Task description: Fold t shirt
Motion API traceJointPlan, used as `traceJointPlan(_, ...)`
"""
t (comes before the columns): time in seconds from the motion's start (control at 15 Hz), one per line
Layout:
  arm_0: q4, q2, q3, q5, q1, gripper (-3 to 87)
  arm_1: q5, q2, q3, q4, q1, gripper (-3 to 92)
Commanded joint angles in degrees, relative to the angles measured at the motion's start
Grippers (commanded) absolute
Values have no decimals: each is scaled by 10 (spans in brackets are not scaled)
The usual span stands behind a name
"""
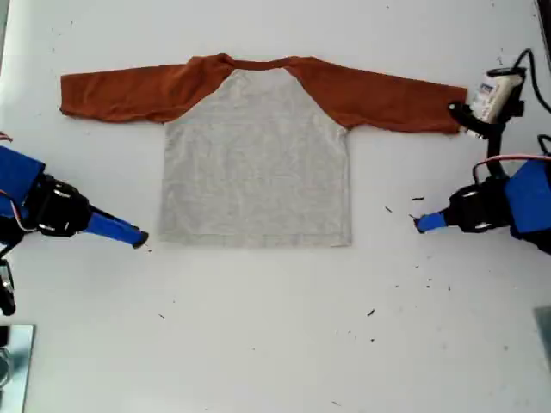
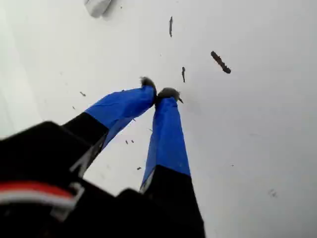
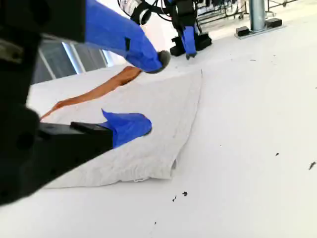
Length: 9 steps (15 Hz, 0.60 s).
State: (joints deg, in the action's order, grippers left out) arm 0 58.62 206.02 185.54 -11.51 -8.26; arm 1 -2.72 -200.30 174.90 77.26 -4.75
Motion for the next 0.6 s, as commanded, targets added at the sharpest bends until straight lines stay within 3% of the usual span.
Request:
traceJointPlan(0.0,-3,4,6,-4,-2,158,-20,-4,27,-2,13,66)
traceJointPlan(0.13,0,4,6,25,4,157,33,-4,27,-2,18,35)
traceJointPlan(0.27,0,4,6,127,6,162,30,-4,30,-29,25,35)
traceJointPlan(0.53,0,4,6,120,-2,177,61,2,-12,-30,29,32)
